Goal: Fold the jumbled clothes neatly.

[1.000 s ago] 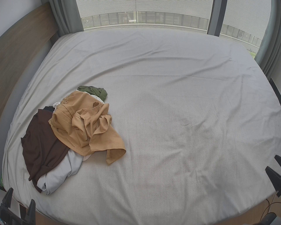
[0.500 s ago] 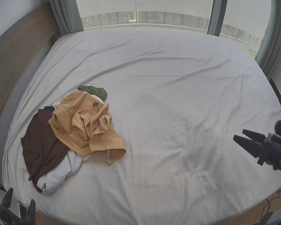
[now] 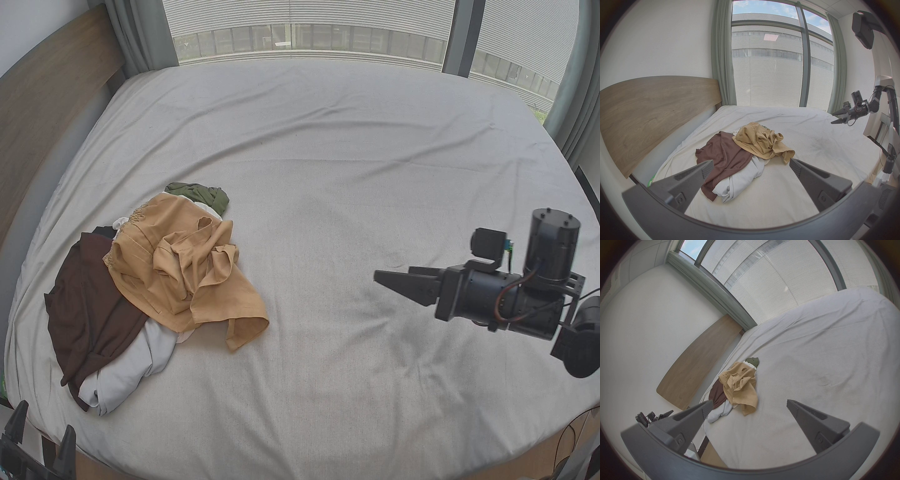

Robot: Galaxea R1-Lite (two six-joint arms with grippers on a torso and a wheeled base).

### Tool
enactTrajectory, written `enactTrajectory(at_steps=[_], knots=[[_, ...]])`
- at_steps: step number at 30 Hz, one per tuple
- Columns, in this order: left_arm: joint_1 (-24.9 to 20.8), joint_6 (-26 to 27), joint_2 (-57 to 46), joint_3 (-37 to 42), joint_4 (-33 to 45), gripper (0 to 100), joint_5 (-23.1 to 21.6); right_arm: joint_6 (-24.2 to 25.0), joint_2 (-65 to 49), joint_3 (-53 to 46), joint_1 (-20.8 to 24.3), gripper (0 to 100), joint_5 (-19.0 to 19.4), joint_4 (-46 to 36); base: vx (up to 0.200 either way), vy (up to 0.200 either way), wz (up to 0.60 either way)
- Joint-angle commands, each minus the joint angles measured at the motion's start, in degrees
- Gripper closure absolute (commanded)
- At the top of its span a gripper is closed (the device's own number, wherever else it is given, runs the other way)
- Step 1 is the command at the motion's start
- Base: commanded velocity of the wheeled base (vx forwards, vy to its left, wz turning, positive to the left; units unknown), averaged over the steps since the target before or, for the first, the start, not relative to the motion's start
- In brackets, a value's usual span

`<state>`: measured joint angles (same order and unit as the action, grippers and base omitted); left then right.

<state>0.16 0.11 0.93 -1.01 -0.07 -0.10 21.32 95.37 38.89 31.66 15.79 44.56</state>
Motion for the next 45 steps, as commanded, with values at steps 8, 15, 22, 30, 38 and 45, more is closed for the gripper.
enactTrajectory(at_steps=[8, 15, 22, 30, 38, 45], knots=[[0.0, 0.0, -0.9, 1.0, 0.0, 0, 0.0, 3.1, 18.9, 9.7, 3.3, 0, 0.8, 4.6, 0.0, 0.0, 0.0], [0.0, 0.0, -0.9, 1.0, 0.0, 0, 0.0, 3.1, 25.3, 14.4, 3.9, 0, 0.8, 4.6, 0.0, 0.0, 0.0], [0.0, 0.0, -0.9, 1.0, 0.0, 0, 0.0, 3.1, 31.0, 19.2, 5.2, 0, 0.7, 4.3, 0.0, 0.0, 0.0], [0.0, 0.0, -0.9, 1.0, 0.0, 0, 0.0, 3.2, 38.8, 27.7, 6.7, 0, 0.6, 3.3, 0.0, 0.0, 0.0], [-0.1, 0.0, -0.9, 1.0, 0.0, 0, 0.0, 5.1, 44.0, 36.3, 8.2, 0, 0.4, 0.3, 0.0, 0.0, 0.0], [-0.1, 0.0, -0.9, 1.0, 0.0, 0, 0.0, 5.9, 48.1, 43.9, 9.5, 0, 0.4, -4.4, 0.0, 0.0, 0.0]])
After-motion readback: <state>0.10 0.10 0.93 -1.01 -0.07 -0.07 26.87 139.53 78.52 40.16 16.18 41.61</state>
